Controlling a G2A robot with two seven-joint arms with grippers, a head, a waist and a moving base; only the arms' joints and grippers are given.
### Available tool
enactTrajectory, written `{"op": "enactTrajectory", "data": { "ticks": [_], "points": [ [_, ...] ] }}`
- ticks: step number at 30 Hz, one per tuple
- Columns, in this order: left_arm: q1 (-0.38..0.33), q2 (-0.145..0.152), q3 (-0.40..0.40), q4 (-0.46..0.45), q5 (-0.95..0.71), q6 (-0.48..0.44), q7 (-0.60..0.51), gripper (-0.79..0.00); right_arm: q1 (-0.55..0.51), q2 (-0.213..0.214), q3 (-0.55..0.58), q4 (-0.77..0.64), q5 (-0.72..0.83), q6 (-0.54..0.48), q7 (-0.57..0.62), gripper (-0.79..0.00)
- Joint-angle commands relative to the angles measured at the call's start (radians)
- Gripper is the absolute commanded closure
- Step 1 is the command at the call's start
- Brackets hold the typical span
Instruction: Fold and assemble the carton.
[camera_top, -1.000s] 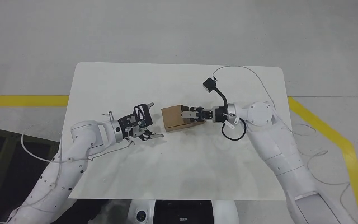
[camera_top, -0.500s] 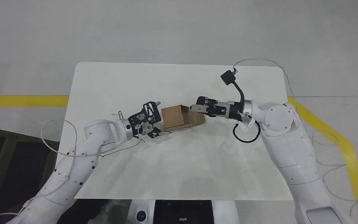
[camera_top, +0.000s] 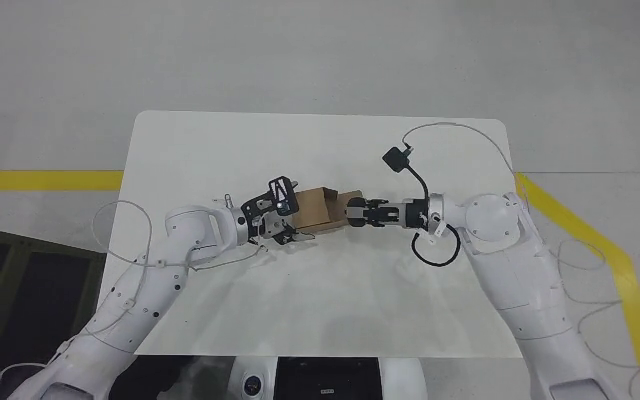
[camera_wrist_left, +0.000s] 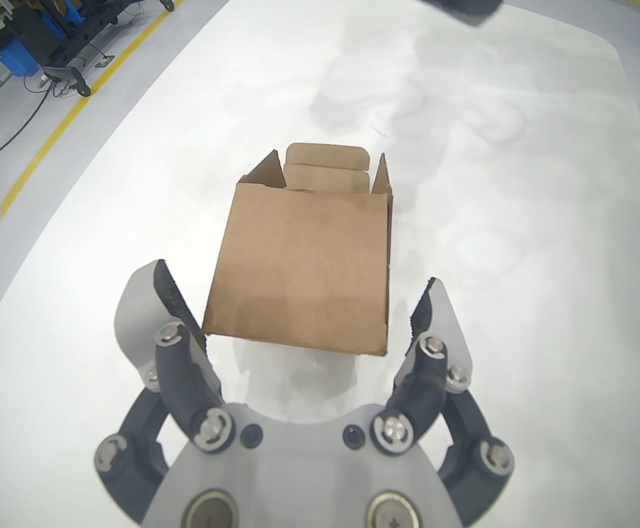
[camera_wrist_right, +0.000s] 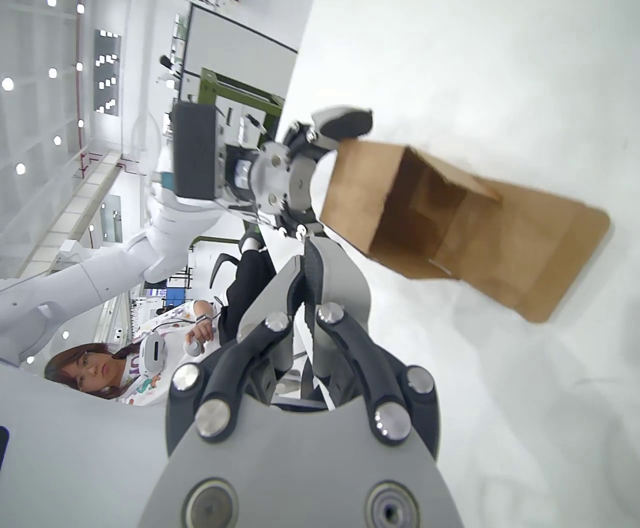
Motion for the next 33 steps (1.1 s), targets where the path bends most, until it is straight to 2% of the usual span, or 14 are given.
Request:
{"op": "enactTrajectory", "data": {
  "ticks": [1, 9, 21, 33],
  "points": [
    [-0.004, -0.003, 0.004, 0.007, 0.001, 0.002, 0.002, -0.785, -0.006, 0.004, -0.003, -0.006, -0.022, 0.041, 0.015, 0.000],
    [-0.011, -0.010, 0.007, 0.018, 0.004, 0.002, 0.005, -0.785, 0.015, 0.004, -0.053, 0.051, -0.095, 0.088, -0.019, 0.000],
    [-0.005, -0.015, 0.001, 0.014, 0.012, -0.015, 0.005, -0.785, 0.087, -0.019, -0.142, 0.178, -0.063, 0.038, -0.098, 0.000],
    [0.010, -0.016, -0.012, 0.003, 0.029, -0.031, 0.010, -0.785, 0.191, -0.063, -0.266, 0.301, -0.008, -0.011, -0.134, 0.000]
  ]
}}
